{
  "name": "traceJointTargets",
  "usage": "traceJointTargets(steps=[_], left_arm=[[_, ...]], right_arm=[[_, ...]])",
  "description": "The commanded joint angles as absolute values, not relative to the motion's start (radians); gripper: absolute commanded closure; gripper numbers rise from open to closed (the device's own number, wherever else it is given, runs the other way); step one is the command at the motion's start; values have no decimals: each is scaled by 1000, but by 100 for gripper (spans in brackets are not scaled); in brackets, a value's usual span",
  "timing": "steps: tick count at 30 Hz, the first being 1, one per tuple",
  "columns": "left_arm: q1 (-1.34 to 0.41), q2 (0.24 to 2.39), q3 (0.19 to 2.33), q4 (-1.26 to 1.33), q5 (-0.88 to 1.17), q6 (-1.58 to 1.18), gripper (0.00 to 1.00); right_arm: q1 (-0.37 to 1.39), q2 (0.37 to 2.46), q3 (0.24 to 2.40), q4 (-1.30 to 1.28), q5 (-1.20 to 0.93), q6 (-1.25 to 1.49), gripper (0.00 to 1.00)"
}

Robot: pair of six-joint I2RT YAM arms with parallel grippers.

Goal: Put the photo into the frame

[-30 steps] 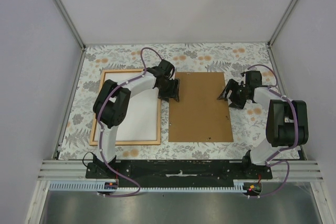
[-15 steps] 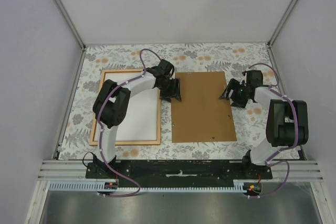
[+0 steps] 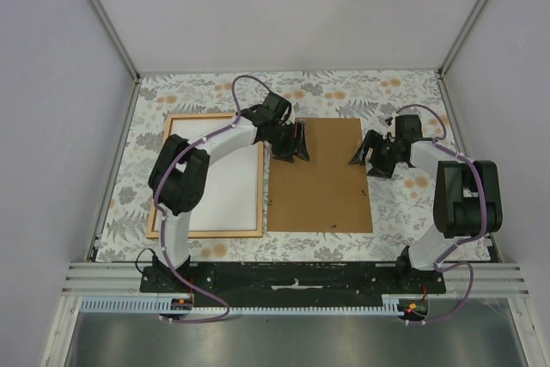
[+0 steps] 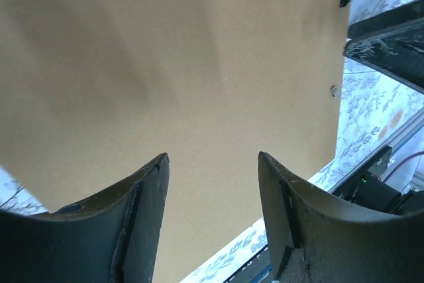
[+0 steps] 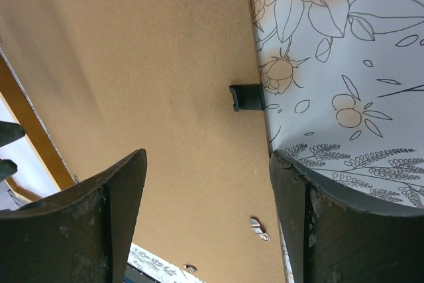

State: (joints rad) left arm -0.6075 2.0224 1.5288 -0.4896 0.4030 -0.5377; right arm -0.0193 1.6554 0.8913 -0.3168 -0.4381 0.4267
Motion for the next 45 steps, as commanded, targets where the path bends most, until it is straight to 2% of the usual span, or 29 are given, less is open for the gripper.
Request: traceJointTargets(steps=[1,3,12,17,21,29,33,42,45], left_arm=[[-578,1973,1545,-575,289,-479,37],[-575,1970,1529,-607,198,-440,37],[-534,2022,1500,-627,88,-381,35],[-515,2037,1465,-620,67,-359,20],[-522,2056,1440,-597,98,-356,18],[-574,2111,1393,-529,185,-416,34],[-575,2128,1342,-447,296,-480,45],[-587,2117,1358,-414,345,-526,71],[-588,2099,1361,-391,382,-548,76]], right_arm=[[-15,1686,916,-348,-406,433,19],[-15,1686,914,-350,-397,434,19],[-17,1681,919,-357,-384,425,19],[-15,1684,919,-354,-383,423,19],[-15,1681,922,-356,-385,423,19],[-15,1695,928,-350,-402,422,18],[-17,1695,930,-356,-405,417,18],[-5,1706,939,-360,-419,408,20],[-6,1709,943,-364,-422,407,22]])
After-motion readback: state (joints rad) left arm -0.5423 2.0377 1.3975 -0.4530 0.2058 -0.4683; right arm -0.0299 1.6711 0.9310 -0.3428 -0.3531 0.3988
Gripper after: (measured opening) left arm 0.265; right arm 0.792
